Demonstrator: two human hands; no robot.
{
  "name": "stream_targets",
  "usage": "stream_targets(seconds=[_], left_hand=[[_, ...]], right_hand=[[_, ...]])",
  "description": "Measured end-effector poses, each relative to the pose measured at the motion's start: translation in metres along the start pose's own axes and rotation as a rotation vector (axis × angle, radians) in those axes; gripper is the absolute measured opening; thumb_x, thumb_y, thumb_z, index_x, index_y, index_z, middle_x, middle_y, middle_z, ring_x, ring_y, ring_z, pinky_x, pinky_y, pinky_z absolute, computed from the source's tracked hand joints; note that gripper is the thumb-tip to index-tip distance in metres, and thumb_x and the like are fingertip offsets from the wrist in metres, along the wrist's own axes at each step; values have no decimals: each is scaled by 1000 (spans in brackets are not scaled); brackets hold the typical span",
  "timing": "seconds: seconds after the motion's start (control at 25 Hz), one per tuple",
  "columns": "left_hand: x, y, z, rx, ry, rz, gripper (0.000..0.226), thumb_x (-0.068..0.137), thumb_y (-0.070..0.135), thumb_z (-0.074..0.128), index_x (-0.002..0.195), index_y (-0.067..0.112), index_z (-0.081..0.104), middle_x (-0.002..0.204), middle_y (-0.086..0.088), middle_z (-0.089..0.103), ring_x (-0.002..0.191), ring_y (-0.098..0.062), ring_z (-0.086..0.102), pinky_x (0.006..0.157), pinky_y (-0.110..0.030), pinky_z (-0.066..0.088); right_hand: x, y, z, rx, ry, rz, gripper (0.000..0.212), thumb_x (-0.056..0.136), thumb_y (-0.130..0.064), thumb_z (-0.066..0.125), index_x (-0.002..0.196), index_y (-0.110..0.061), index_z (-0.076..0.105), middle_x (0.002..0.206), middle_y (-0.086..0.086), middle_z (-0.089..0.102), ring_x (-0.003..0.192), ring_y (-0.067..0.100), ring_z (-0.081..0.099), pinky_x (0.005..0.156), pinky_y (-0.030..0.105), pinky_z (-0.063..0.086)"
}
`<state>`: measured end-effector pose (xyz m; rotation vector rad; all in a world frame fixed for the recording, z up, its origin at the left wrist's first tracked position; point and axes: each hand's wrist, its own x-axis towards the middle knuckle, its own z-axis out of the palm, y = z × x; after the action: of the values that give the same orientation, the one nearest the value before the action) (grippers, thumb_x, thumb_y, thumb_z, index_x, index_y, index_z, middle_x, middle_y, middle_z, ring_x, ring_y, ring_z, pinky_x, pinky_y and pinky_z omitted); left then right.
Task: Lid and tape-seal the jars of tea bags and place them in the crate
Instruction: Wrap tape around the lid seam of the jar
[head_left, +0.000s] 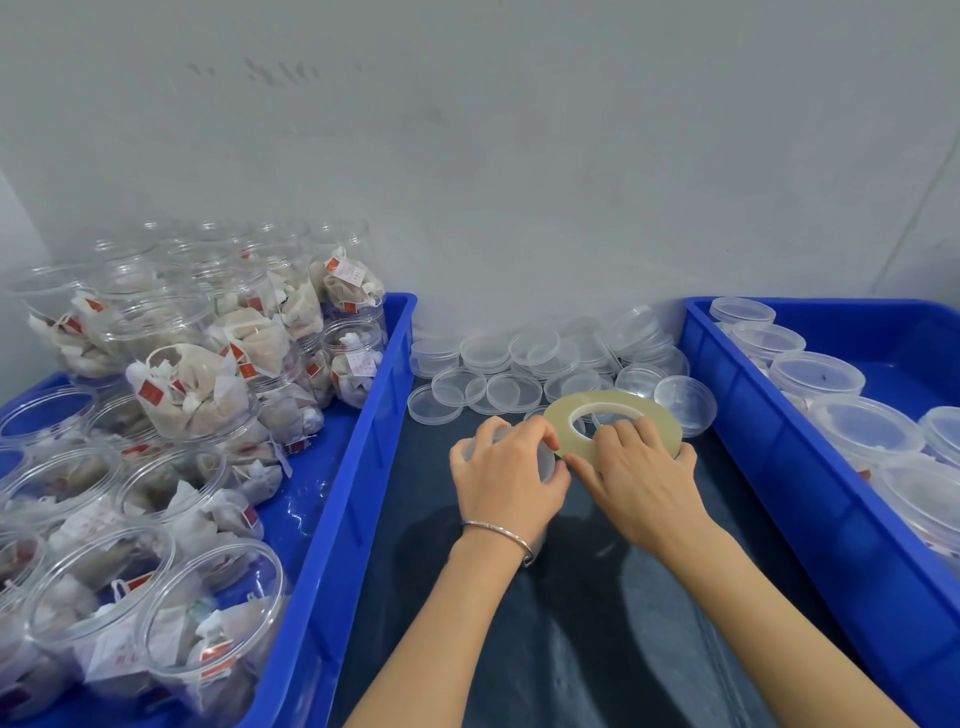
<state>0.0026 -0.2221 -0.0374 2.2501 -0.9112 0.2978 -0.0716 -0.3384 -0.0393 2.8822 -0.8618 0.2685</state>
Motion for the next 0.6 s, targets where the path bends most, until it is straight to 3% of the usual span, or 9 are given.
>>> stream_targets(seconds=[0.12, 0.24, 0.28, 0.44, 0.6], left_hand=[[0, 2, 1, 11, 42, 10, 13, 78, 35, 67, 86, 29, 60, 66, 21, 34, 101, -11, 53, 88, -34, 30], [-1, -1, -1, -9, 56, 63, 14, 76, 33, 71, 84, 26, 62, 72, 20, 40, 97, -15, 56, 87, -36, 34], [-1, -3, -3, -8, 49, 83, 14, 76, 34, 71, 85, 26, 63, 73, 19, 41, 96, -15, 56, 86, -36, 34], [-2, -5, -4, -17, 51, 111, 14, 76, 32, 71, 83, 25, 63, 74, 19, 43, 95, -15, 57, 86, -36, 34], [3, -3, 0, -18, 46, 46, 14, 75, 34, 68, 85, 28, 62, 73, 18, 43, 97, -11, 55, 87, -33, 32]], right_hand=[[-4, -3, 1, 35, 54, 10, 49, 95, -58, 30, 100, -15, 54, 103, -3, 52, 110, 19, 44, 79, 44, 37], [-7, -4, 2, 101, 240, -46, 42, 88, -47, 59, 83, -5, 60, 85, 8, 58, 93, 29, 55, 69, 49, 42], [-7, -4, 0, 92, 237, -45, 42, 89, -47, 58, 83, -6, 60, 85, 7, 58, 93, 29, 55, 69, 49, 43], [-6, -3, 0, 25, 22, 14, 50, 95, -59, 24, 102, -17, 51, 105, -4, 50, 112, 18, 42, 80, 42, 38], [-11, -7, -3, 40, 4, 55, 52, 94, -60, 24, 101, -18, 53, 103, -6, 51, 113, 17, 40, 85, 45, 37]])
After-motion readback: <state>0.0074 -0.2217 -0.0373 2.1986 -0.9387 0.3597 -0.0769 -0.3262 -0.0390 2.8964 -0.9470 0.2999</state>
